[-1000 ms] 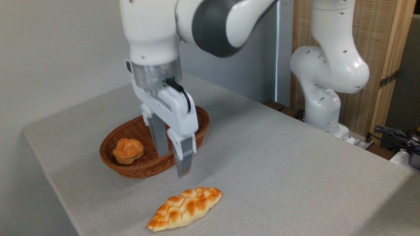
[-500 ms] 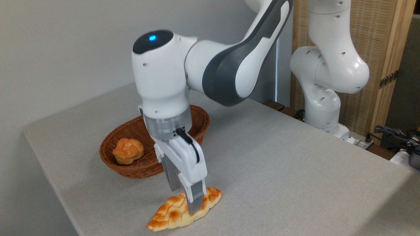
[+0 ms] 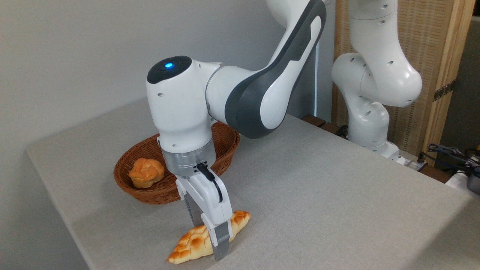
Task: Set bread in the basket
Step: 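Close the gripper on the middle of the braided pastry, then lift the pastry and carry it over the wicker basket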
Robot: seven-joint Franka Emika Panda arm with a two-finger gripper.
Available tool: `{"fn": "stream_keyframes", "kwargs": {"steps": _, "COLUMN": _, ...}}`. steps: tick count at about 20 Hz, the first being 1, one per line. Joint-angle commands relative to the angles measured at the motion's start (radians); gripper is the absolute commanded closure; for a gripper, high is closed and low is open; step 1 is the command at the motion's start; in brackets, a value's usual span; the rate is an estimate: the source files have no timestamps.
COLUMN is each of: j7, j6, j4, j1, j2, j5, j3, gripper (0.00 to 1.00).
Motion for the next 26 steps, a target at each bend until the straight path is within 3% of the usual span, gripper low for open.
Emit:
{"fn": "stream_keyframes", "kwargs": {"steps": 1, "j7": 0.008, "j6": 0.027, "j4": 0.005, "j1": -0.003, "j2": 0.009, "j5": 0.015, "j3": 0.006, "gripper": 0.61}}
{"fn": "stream_keyframes", "kwargs": {"steps": 5, "j7": 0.008, "j6": 0.027, "j4": 0.005, "j1": -0.003, "j2": 0.009, "j5": 0.014, "j3": 0.006, "gripper": 0.69}}
{"fn": "stream_keyframes", "kwargs": {"steps": 14, "j7": -0.007, "j6": -0.007, "j4": 0.04, "j1": -0.003, "j2": 0.004, "j5": 0.005, "j3": 0.005, "gripper": 0.69}}
{"fn": "stream_keyframes", "kwargs": {"steps": 21, "j7": -0.009, "j6": -0.391, "j4": 0.284, "j1": -0.003, "j2": -0.028, "j5": -0.057, "j3": 0.008, "gripper": 0.66}}
{"fn": "stream_keyframes", "kwargs": {"steps": 26, "j7": -0.021, "j6": -0.519, "j4": 0.292, "j1": -0.013, "j2": -0.172, "j5": -0.096, "j3": -0.006, "gripper": 0.61}}
